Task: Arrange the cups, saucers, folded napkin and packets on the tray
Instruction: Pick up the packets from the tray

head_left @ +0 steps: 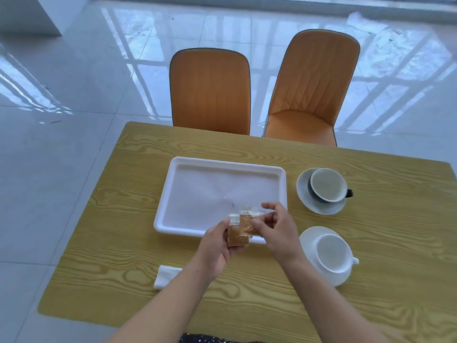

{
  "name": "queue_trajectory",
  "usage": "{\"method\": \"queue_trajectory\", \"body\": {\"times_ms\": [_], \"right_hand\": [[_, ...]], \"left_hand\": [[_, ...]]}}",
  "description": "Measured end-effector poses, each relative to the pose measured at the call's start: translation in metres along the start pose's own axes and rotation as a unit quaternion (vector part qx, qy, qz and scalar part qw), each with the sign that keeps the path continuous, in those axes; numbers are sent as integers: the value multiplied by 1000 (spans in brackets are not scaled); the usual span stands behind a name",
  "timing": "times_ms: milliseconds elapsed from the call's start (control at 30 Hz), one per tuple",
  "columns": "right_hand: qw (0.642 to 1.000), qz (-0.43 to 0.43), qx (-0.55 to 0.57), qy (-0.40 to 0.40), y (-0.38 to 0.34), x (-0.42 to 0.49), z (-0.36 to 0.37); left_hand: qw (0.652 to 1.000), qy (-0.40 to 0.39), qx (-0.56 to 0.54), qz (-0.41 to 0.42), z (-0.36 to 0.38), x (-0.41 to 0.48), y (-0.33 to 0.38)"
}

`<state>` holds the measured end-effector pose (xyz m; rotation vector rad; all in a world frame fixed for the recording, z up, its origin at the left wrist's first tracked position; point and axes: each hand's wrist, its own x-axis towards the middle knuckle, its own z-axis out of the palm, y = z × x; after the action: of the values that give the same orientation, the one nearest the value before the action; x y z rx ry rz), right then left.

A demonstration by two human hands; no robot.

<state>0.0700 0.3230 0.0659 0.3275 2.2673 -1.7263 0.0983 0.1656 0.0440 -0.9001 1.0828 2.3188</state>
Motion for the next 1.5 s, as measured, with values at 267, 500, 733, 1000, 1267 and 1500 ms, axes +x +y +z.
{"method": "queue_trajectory", "body": {"times_ms": [267, 500, 733, 1000, 1267, 1500], "right_hand": [[997, -26, -71, 12, 12, -25, 8], [997, -9, -79, -25, 22, -18, 4], [964, 87, -243, 64, 35, 40, -2], [891, 134, -433, 38, 38, 70, 21], [897, 115, -423, 53, 40, 67, 33], [961, 81, -248, 91, 16, 44, 30]], "left_hand": [[997, -71, 22, 32, 11, -5, -9], [998, -50, 37, 19, -2, -3, -17], [999, 0, 25, 28, -20, 1, -5], [999, -2, 7, 37, -43, -2, 12], [999, -7, 30, 29, -58, -4, 24], [997, -3, 76, 22, -57, -9, 29]]}}
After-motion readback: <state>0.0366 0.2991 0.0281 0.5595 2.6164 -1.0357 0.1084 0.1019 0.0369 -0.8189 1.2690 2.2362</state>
